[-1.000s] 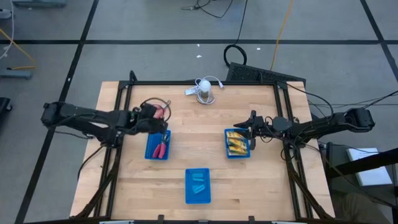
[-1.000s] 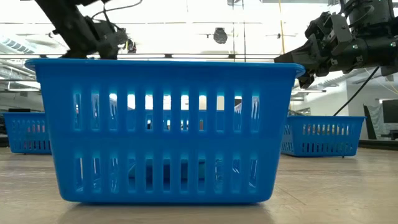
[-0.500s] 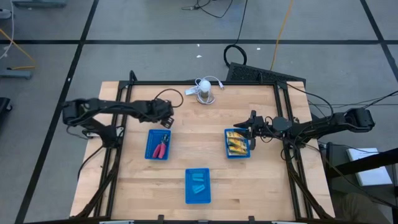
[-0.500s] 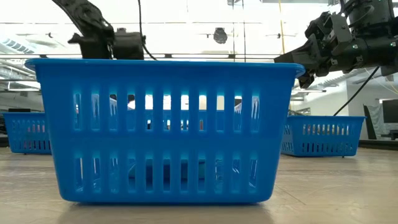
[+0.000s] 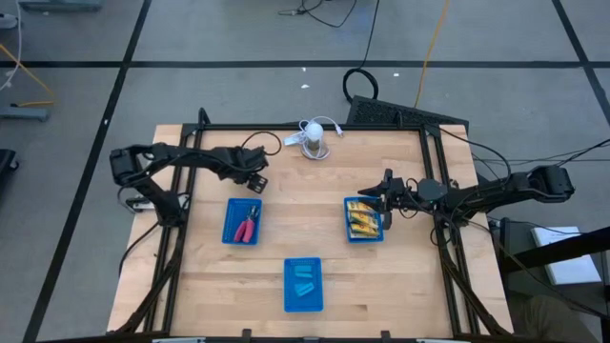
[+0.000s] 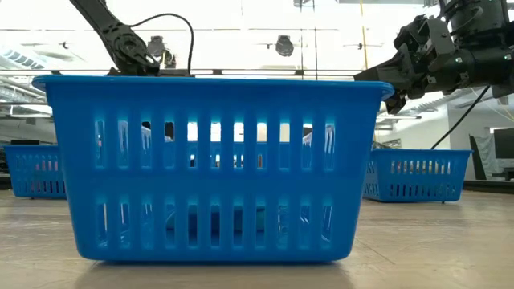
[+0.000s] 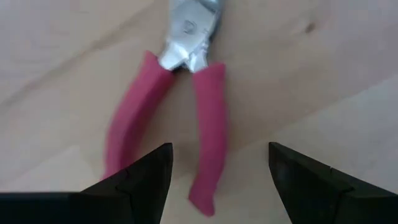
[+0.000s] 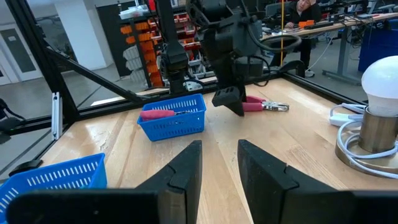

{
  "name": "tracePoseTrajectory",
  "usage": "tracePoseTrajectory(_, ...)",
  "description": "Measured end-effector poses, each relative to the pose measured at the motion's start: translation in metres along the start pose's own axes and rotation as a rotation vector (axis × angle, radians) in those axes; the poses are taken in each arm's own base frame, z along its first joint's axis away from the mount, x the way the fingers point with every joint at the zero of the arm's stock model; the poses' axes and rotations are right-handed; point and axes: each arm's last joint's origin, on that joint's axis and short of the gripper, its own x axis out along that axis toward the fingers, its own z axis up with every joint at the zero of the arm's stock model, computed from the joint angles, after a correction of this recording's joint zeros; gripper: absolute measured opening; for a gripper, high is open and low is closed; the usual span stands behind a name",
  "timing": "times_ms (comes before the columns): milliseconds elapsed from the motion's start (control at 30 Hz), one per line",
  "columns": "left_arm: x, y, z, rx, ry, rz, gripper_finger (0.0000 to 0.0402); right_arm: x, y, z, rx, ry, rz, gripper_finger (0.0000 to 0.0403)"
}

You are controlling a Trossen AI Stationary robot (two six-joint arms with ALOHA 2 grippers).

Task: Pick & Place School Supplies
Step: Put the pink hole puncher into the top left blue bin

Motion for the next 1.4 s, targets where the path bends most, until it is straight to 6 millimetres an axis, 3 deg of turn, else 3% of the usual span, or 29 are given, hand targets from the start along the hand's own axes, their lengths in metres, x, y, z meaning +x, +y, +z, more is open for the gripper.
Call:
tracePoseTrajectory(267, 0.015, 0.003, 0.004, 0.002, 0.069, -0.03, 0.0255, 0.0, 0.0, 0.0, 0.0, 0.0, 0.0, 0.0093)
tracePoseTrajectory(667, 0.015, 0.001, 0.006, 0.016, 0.024, -0.018, 0.0076, 0.0, 0.0, -0.002, -0.001, 0.016, -0.003, 0.0093)
tracePoseTrajectory(833, 0.015, 0.0, 0.006, 0.03, 0.01, -0.005, 0.0044, 0.0, 0.0, -0.002, -0.001, 0.018, -0.004, 0.0093)
tracePoseTrajectory(967, 0.014, 0.001, 0.006, 0.028, 0.006, -0.008, 0.0047, 0.0, 0.0, -0.002, -0.002, 0.019, -0.004, 0.0093)
tracePoseTrajectory(1133, -0.001, 0.002, 0.005, 0.015, -0.025, -0.053, 0.0055, 0.0, 0.0, -0.002, -0.001, 0.018, -0.004, 0.0093)
tracePoseTrajectory(1400, -0.059, 0.002, -0.001, 0.011, -0.195, -0.221, 0.0043, 0.0, 0.0, -0.002, -0.002, 0.021, -0.005, 0.0093)
